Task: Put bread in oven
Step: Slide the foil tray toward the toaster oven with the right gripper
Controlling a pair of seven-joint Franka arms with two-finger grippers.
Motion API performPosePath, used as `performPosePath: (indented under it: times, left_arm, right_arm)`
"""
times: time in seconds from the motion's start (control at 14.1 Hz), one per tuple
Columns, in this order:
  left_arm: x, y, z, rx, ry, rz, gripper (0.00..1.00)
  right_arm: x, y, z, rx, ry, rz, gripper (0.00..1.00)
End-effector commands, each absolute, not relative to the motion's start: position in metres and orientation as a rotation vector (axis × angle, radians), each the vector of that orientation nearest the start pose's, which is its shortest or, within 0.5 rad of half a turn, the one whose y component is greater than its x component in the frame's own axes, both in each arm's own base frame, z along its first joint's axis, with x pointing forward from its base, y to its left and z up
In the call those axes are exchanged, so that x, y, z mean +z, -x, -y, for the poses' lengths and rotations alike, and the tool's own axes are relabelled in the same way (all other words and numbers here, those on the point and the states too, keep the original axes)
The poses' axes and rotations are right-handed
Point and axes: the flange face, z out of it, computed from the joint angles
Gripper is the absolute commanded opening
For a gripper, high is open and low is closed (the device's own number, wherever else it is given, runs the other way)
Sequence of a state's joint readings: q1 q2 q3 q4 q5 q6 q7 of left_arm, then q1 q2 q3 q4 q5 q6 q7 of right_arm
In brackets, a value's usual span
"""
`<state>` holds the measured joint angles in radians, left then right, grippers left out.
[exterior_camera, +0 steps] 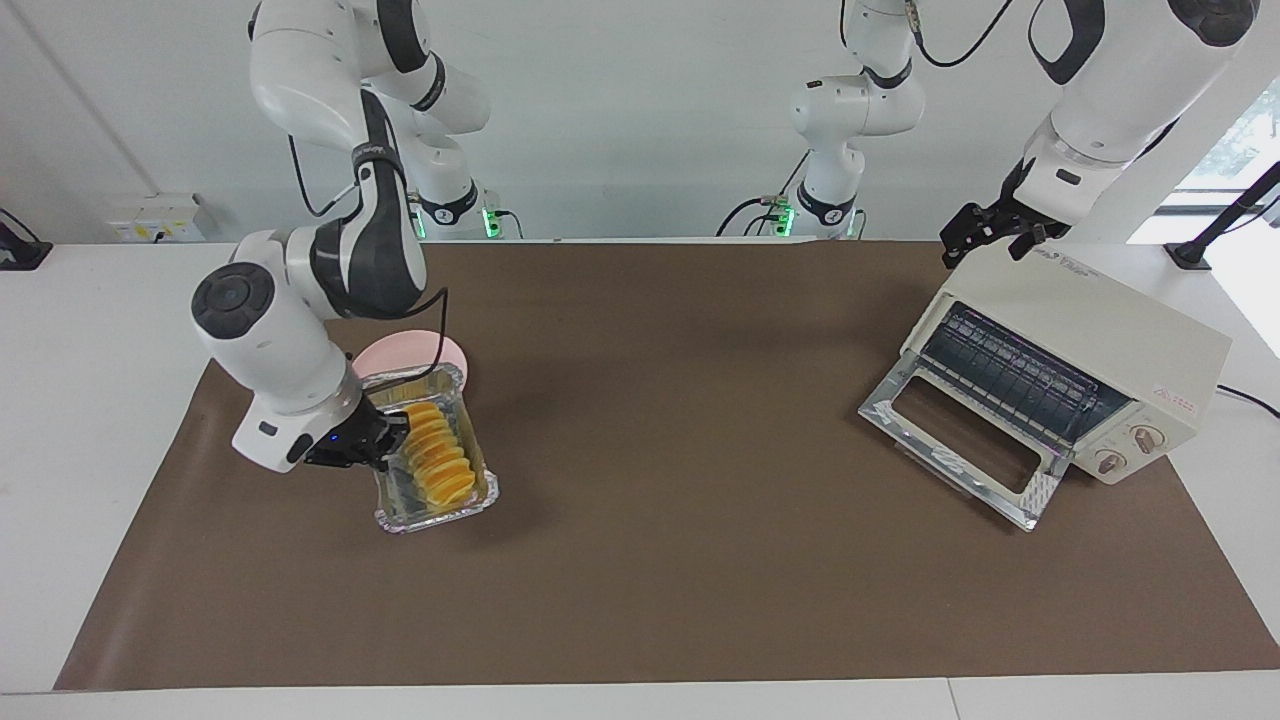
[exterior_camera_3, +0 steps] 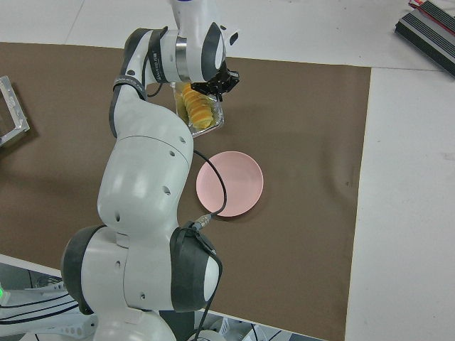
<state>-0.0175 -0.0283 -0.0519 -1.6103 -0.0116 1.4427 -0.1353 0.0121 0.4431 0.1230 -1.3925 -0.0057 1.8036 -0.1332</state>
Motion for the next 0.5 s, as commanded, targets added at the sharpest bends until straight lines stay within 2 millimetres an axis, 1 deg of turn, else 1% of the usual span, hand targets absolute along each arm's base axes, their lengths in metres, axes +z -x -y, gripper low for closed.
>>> performPosePath:
  times: [0.0, 0.07, 0.14, 0.21, 0.28, 0.36, 0.43]
  left_arm:
    - [0.614, -0.521, 0.036, 0.206, 3.134, 0.107, 1.00]
    - [0.614, -0.522, 0.036, 0.204, 3.134, 0.107, 1.00]
    - [0.614, -0.521, 0.036, 0.206, 3.134, 0.107, 1.00]
    - [0.614, -0.521, 0.036, 0.206, 3.134, 0.110, 1.00]
    - [0.614, -0.521, 0.036, 0.206, 3.134, 0.107, 1.00]
    - [0.614, -0.521, 0.036, 0.206, 3.134, 0.107, 1.00]
    - [0.614, -0.521, 0.036, 0.206, 3.134, 0.107, 1.00]
  right_arm:
    - [0.483, -0.666, -0.150, 0.091, 3.010, 0.276, 0.00]
    - [0.487, -0.660, -0.178, 0.093, 3.008, 0.216, 0.00]
    - [0.486, -0.652, -0.211, 0.091, 3.010, 0.179, 0.00]
    - [0.486, -0.638, -0.257, 0.070, 3.012, 0.151, 0.00]
    - [0.481, -0.628, -0.284, 0.059, 3.015, 0.112, 0.00]
    - [0.474, -0.621, -0.302, 0.061, 3.011, 0.089, 0.00]
    - [0.463, -0.611, -0.323, 0.060, 3.007, 0.095, 0.00]
